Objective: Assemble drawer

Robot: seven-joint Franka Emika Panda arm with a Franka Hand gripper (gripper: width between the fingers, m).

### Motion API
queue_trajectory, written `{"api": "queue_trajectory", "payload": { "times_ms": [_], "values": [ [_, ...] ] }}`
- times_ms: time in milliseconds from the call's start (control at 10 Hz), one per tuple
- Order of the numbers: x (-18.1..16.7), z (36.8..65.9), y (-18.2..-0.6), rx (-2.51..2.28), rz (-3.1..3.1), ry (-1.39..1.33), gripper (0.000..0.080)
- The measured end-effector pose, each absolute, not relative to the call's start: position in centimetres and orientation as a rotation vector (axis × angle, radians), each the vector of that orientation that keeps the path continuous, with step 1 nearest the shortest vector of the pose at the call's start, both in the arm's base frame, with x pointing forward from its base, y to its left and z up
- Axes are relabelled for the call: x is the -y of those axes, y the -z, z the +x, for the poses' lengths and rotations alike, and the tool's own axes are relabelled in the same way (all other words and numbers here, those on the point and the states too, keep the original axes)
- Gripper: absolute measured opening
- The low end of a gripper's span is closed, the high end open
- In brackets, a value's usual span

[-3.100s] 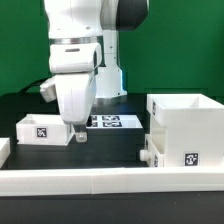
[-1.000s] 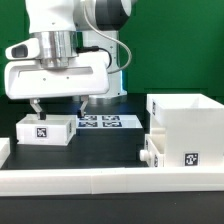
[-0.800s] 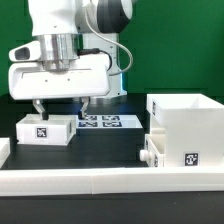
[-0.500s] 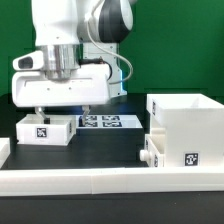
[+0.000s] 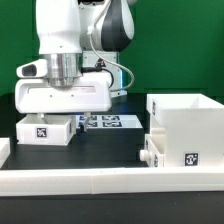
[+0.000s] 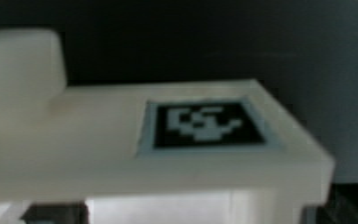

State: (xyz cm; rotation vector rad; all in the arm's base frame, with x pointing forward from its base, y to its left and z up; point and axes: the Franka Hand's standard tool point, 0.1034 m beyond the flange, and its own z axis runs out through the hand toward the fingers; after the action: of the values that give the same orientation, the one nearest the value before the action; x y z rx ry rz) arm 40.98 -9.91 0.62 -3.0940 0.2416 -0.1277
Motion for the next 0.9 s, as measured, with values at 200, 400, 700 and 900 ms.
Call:
{"api": "queue_trajectory", "payload": {
  "times_ms": [200, 400, 700, 900],
  "values": [
    [9.06, 41.18, -0.50, -0.208, -3.098, 0.134, 0.0648],
    [8.97, 41.21, -0.48, -0.198, -3.098, 0.133, 0.0387],
    [8.97, 41.19, -0.45, -0.197, -3.098, 0.132, 0.0077],
    [8.97, 41.20, -0.46, -0.197, -3.098, 0.133, 0.0040]
  ]
}}
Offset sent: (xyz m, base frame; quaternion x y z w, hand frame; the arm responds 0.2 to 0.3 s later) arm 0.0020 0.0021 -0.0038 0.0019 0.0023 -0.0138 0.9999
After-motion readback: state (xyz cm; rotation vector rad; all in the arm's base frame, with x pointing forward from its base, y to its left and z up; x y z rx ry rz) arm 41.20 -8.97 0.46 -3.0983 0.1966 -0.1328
